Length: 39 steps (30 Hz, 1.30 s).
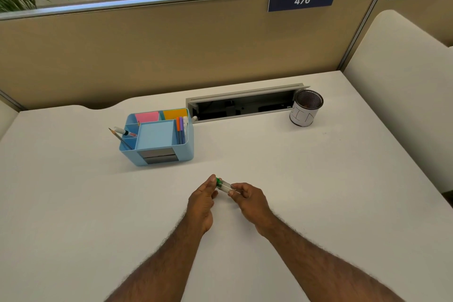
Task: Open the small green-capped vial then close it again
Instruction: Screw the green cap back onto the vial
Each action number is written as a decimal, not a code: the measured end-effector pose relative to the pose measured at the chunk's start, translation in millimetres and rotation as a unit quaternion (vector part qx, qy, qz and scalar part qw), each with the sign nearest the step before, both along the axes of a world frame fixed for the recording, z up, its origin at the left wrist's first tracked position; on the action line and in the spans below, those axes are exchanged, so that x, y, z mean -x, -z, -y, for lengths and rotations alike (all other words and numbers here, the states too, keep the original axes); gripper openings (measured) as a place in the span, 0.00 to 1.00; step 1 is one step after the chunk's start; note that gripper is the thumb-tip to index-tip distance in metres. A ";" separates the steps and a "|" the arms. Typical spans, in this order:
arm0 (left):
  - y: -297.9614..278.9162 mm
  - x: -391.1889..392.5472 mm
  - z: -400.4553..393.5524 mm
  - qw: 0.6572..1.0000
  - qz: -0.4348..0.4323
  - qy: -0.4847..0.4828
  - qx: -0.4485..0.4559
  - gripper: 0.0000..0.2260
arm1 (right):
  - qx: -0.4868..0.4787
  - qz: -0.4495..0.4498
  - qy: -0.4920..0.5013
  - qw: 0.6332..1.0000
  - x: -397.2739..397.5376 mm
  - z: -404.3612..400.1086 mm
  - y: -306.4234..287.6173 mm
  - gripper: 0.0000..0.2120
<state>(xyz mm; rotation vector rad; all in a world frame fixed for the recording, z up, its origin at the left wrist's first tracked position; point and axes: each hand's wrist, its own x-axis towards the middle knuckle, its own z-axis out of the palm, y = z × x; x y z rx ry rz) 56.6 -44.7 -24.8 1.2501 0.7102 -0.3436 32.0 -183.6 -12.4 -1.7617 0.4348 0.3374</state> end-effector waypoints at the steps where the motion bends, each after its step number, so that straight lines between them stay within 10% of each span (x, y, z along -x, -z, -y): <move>1: 0.1 0.3 -0.2 1.000 -0.001 -0.001 0.001 0.11 | 0.005 0.003 -0.001 1.000 0.4 -0.6 0.1 0.13; 25: -5.2 4.2 -1.5 0.999 0.023 -0.030 0.029 0.05 | 0.095 0.102 -0.015 0.990 6.8 -12.6 -2.9 0.13; 39: -12.9 -3.7 -9.8 0.991 0.093 0.018 0.095 0.12 | -0.323 -0.140 0.114 0.929 -1.5 -16.5 -24.2 0.11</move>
